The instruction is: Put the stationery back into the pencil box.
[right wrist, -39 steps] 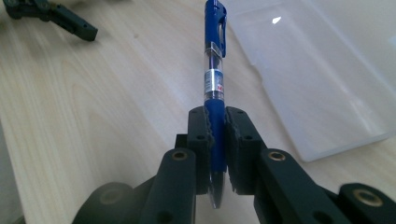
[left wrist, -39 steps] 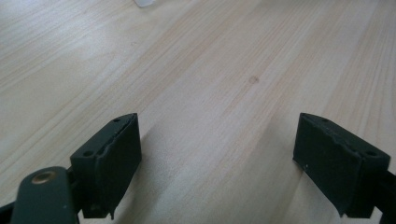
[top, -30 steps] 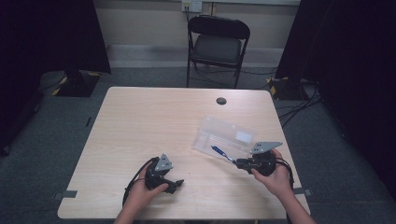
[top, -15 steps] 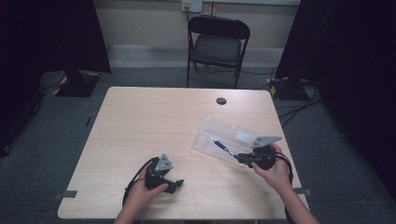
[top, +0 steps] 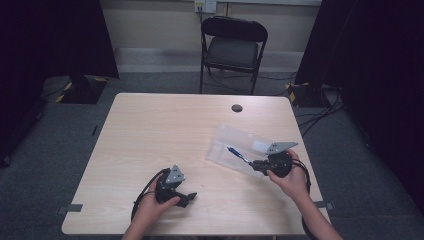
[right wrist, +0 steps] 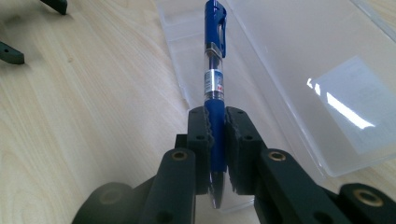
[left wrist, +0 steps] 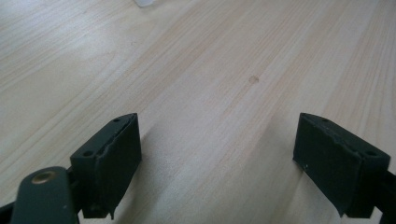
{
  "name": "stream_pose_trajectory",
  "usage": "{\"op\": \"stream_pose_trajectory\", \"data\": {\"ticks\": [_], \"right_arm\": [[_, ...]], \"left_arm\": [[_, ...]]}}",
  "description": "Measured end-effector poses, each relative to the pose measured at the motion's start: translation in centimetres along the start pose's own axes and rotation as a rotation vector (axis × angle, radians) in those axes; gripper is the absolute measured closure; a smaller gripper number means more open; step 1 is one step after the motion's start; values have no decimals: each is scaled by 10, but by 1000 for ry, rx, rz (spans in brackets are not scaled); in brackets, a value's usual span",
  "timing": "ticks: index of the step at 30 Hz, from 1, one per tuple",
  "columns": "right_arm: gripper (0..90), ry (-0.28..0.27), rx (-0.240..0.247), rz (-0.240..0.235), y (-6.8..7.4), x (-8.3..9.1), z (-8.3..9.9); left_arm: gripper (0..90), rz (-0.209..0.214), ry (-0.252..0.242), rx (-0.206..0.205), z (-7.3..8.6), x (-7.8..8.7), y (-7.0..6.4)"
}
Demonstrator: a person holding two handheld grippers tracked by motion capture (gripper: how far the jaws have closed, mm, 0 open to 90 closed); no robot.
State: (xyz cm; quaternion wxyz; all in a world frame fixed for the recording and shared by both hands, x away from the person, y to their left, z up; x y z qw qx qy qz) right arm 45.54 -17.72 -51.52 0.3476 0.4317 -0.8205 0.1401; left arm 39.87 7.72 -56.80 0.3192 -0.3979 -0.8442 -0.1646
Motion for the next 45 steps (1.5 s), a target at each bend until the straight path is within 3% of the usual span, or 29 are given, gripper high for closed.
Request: {"op": "stream_pose_trajectory", "data": {"ticks": [13,31,45], "right_arm": [[810,-4,-25,17,-6,-8,-2],[809,34,-1,24,-15,-24,9],[807,58,8,11,-12,-34,14]], "left_arm": [[147,-1,4,-6,0,0,0],[147,-1,4,-5,0,0,0],[147,-1,6,-9,1,1,1]]}}
Point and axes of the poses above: each handheld gripper's, and its own axes: x roughly backward along the jaws, z roughly out of its underside, y roughly to its left, the point moved 10 cm from there along -x, roughly forward along the jaws, and after that the axes turned 3 degrees about -z, right-handed, at the moved point
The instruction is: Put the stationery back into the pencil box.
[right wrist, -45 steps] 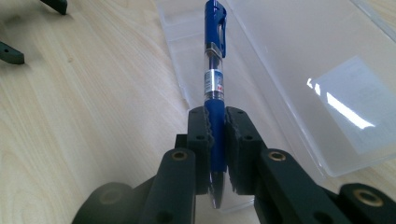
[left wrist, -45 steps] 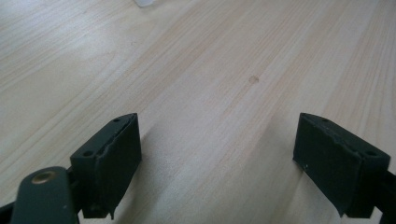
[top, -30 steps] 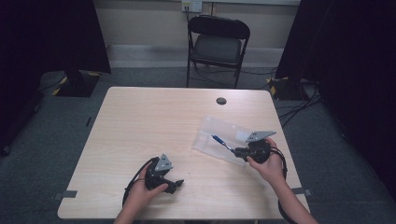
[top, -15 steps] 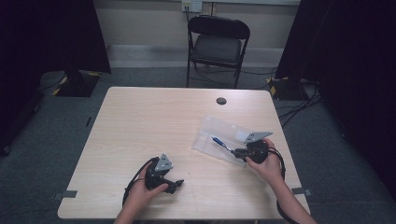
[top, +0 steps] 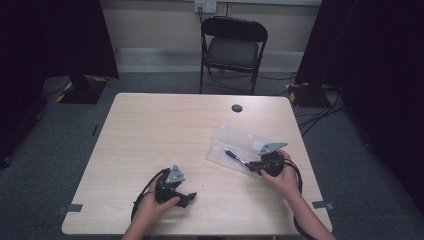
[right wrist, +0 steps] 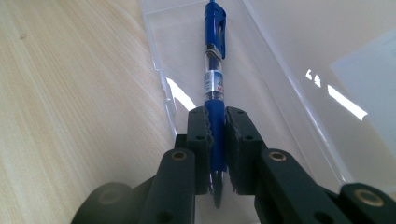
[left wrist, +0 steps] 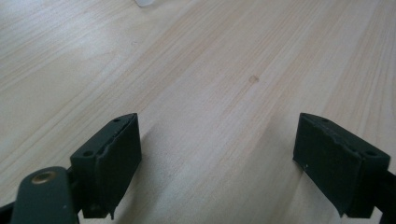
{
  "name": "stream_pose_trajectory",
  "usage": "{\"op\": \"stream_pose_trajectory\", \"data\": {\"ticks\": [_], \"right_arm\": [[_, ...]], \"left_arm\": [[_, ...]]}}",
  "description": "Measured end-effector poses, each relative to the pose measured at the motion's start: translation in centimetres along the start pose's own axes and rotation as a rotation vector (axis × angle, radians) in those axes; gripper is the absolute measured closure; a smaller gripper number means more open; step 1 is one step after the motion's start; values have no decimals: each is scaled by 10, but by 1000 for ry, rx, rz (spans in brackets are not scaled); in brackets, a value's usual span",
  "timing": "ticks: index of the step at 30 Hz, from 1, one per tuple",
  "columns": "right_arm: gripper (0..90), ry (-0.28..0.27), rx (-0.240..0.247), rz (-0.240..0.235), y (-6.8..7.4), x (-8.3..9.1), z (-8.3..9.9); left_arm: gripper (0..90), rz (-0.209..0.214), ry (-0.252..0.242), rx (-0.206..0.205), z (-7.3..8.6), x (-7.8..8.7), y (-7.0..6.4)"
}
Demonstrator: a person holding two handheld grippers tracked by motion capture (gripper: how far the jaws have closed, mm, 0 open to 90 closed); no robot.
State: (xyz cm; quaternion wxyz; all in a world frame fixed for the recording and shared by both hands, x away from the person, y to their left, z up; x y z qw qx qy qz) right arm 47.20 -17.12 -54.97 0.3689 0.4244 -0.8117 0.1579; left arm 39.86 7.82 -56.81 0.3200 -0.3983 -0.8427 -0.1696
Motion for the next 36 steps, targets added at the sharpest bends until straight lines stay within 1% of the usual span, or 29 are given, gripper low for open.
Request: {"op": "stream_pose_trajectory", "data": {"ticks": [3,4,5,8,13,20,22,25,27,28,29,30,31,36], "right_arm": [[807,10,1,7,0,0,0],[807,7,9,7,0,0,0],[807,10,5,12,0,0,0],[807,14,20,19,0,-2,0],[805,16,8,10,0,-2,2],[805,18,11,17,-1,-3,2],[804,16,9,30,-3,-2,1],[804,19,4,35,-4,-2,2],[787,9,8,43,-6,-1,1],[756,4,2,66,-9,1,0],[756,4,2,66,-9,1,0],[769,5,-5,53,-8,2,0],[768,2,3,51,-8,2,0],[732,3,3,52,-7,2,0]], "left_arm": [[147,0,1,0,0,0,0],[147,-1,0,-1,0,0,0],[147,0,0,0,0,0,0],[147,-1,0,0,0,0,0],[147,0,2,-1,0,0,0],[147,0,0,0,0,0,0],[147,-1,1,0,0,0,0],[147,-1,2,-2,0,0,0],[147,-1,3,-2,0,0,0],[147,-1,3,-3,0,0,0],[147,-1,1,0,0,0,0],[147,-1,2,-3,0,0,0],[147,-1,2,-2,0,0,0],[147,-1,2,-2,0,0,0]]}}
Point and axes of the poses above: each handheld gripper's, and its own axes: x roughly backward along the jaws, z roughly out of its underside, y roughly to its left, the point moved 10 cm from there along -x, roughly forward along the jaws, and after that the axes turned 3 degrees about -z, right-handed, at the moved point
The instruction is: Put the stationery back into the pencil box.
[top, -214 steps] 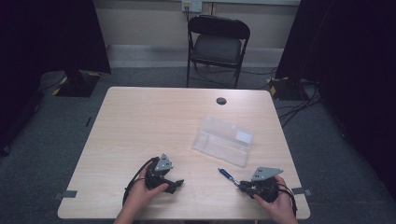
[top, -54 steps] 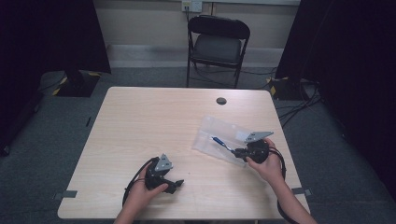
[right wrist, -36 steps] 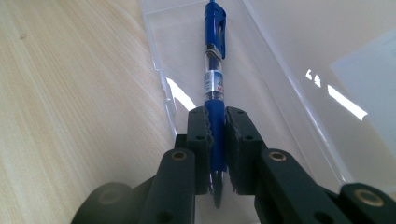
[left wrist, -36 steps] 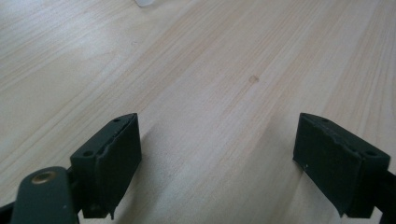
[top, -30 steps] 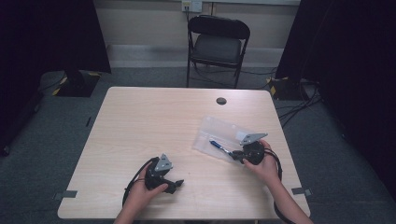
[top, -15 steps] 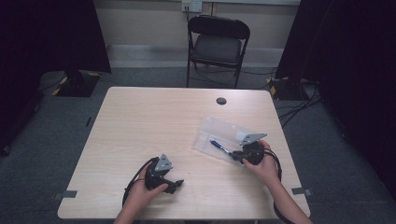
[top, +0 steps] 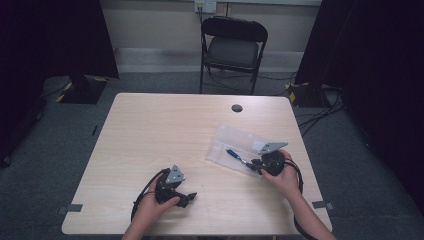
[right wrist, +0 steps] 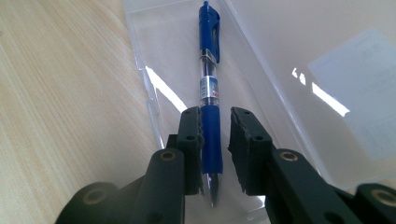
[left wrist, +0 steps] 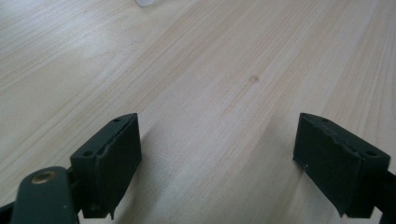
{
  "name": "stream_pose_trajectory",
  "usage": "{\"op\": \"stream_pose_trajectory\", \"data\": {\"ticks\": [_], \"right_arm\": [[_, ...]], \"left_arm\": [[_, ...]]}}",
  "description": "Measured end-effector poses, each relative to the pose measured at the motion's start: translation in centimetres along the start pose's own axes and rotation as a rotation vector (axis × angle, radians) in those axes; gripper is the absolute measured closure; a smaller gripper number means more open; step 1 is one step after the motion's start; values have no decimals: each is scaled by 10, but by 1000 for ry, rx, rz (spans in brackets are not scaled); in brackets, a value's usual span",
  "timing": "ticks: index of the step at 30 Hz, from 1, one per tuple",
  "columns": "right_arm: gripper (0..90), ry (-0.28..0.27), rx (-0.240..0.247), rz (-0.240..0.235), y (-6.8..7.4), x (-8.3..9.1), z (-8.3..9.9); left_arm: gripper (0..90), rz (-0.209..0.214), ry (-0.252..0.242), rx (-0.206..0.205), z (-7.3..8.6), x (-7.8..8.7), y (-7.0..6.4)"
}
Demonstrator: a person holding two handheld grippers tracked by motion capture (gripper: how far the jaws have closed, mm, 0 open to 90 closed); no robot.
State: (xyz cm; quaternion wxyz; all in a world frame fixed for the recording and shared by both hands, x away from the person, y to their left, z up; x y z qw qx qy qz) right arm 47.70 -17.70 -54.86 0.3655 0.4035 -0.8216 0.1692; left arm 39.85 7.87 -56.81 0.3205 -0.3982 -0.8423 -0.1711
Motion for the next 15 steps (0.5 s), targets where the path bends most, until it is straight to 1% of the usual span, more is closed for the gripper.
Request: {"op": "stream_pose_trajectory", "data": {"ticks": [2,3,4,5,6,8,9,10,13,15], "right_arm": [[718,-4,-1,1,0,0,0],[692,-3,-16,-2,1,1,0],[671,-9,-22,-2,1,1,0],[671,-9,-22,-2,1,1,0],[649,-12,-24,2,1,2,-1],[567,-29,-35,6,0,3,-2],[539,-29,-55,12,0,4,-2],[499,-43,-63,4,1,4,-3],[437,-76,-85,-7,2,7,-6],[419,-85,-93,-12,3,8,-7]], "left_arm": [[147,0,0,0,0,0,0],[147,0,0,0,0,0,0],[147,0,0,-1,0,0,0],[147,0,0,-1,0,0,0],[147,0,0,-1,0,0,0],[147,0,1,-1,0,0,0],[147,0,0,0,0,0,0],[147,0,0,0,0,0,0],[147,0,0,0,0,0,0],[147,0,0,0,0,0,0]]}}
Point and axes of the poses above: each handheld gripper's, and its own axes: x roughly backward along the jaws, z roughly out of its underside, y roughly to its left, the point moved 10 cm from there along -x, roughly forward along the jaws, and after that the axes turned 3 degrees about -z, right-handed, at the moved point
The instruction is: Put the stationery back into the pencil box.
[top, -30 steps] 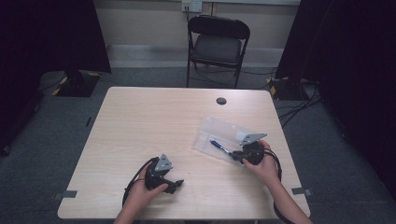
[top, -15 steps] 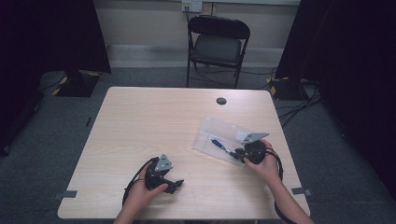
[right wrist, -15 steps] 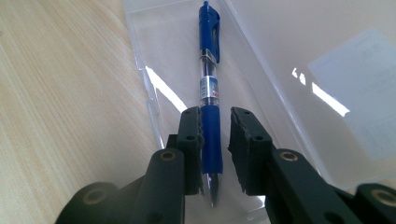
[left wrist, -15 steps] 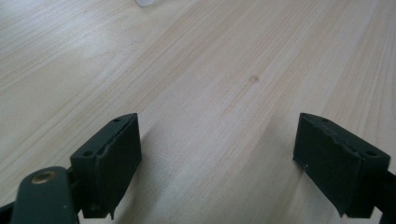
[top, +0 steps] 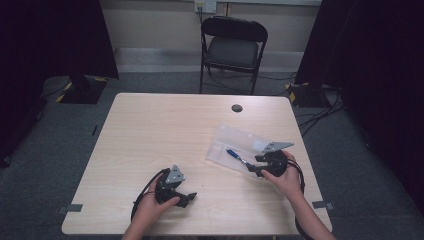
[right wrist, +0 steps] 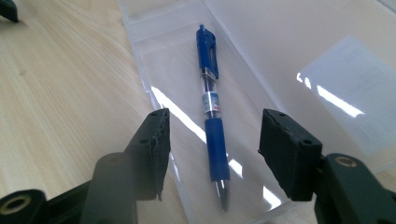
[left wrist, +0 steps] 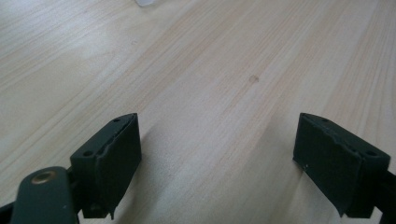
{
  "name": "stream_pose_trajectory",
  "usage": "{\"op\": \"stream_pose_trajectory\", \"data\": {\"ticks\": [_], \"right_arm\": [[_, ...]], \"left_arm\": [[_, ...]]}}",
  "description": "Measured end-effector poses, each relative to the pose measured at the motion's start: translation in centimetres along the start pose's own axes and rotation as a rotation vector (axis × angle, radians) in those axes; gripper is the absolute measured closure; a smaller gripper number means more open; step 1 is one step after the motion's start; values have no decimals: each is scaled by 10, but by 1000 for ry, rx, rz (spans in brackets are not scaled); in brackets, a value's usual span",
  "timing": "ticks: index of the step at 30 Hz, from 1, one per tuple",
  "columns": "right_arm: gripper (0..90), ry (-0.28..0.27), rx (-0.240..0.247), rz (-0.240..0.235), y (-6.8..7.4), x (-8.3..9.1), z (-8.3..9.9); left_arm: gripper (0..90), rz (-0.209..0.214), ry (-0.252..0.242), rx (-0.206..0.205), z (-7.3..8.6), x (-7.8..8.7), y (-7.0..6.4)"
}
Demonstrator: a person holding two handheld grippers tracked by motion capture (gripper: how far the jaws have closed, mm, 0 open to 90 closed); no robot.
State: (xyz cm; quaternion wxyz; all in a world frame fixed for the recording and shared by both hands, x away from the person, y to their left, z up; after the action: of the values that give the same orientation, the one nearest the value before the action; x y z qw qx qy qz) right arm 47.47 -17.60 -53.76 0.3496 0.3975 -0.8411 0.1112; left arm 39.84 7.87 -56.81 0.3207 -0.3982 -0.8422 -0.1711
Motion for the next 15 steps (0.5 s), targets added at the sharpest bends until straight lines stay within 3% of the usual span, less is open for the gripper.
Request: {"op": "stream_pose_trajectory", "data": {"ticks": [4,15], "right_arm": [[319,-12,-4,3,2,3,-2],[285,-22,-5,-23,10,9,-3]], "left_arm": [[147,0,0,0,0,0,0],[147,0,0,0,0,0,0]]}}
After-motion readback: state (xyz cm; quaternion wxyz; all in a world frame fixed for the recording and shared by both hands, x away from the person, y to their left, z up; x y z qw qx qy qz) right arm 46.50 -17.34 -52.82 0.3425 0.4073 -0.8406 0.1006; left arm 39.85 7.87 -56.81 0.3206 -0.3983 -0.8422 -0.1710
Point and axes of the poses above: each handheld gripper's, and its own axes: x roughly backward along the jaws, z roughly out of its underside, y roughly to its left, the point moved 10 cm from there along -x, roughly forward along the jaws, and after that the axes turned 3 degrees about -z, right-handed, at the moved point
